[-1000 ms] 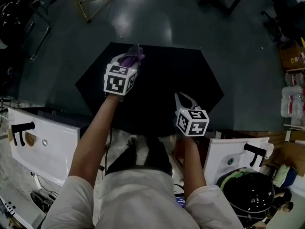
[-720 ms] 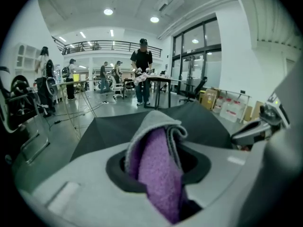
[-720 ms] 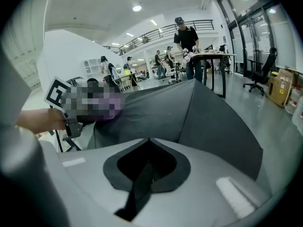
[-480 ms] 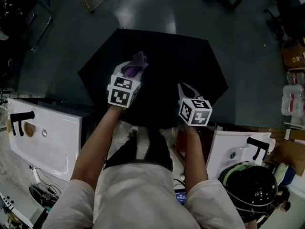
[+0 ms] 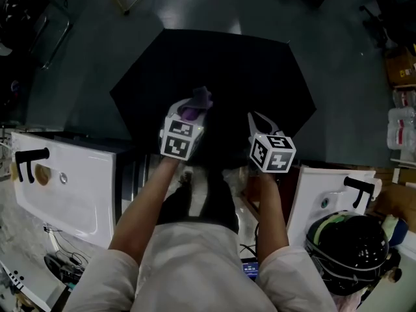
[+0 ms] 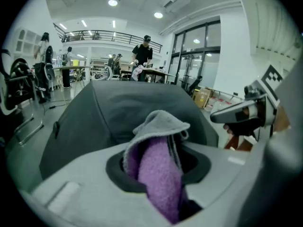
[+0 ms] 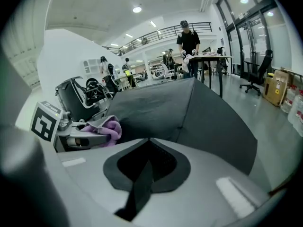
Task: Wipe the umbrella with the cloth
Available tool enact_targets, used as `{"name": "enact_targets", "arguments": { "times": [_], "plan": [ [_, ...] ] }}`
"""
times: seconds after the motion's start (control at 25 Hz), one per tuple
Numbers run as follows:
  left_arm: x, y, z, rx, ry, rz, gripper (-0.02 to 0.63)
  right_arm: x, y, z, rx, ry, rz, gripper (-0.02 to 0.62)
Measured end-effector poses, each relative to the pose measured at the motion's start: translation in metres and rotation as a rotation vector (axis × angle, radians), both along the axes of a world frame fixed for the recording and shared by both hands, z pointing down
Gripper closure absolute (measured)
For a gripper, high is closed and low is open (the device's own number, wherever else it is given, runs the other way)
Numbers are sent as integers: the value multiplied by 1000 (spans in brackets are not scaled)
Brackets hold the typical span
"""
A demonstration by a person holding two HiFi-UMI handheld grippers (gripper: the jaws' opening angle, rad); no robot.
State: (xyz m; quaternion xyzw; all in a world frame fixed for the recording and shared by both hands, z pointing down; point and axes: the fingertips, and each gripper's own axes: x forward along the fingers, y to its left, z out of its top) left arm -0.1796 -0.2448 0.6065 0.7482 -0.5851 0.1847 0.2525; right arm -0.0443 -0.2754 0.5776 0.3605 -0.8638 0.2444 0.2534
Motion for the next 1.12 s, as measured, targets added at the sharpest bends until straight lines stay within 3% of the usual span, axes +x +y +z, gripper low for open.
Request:
{"name": "enact_targets", "arguments": {
  "times": [0.52,1.12],
  "plan": [
    [58,74,85,-164,68,69,469,29,49,18,-32,0,45,589],
    [119,128,152,-347,131,157,469,63,79,38,-76,-21,137,589]
  ]
}}
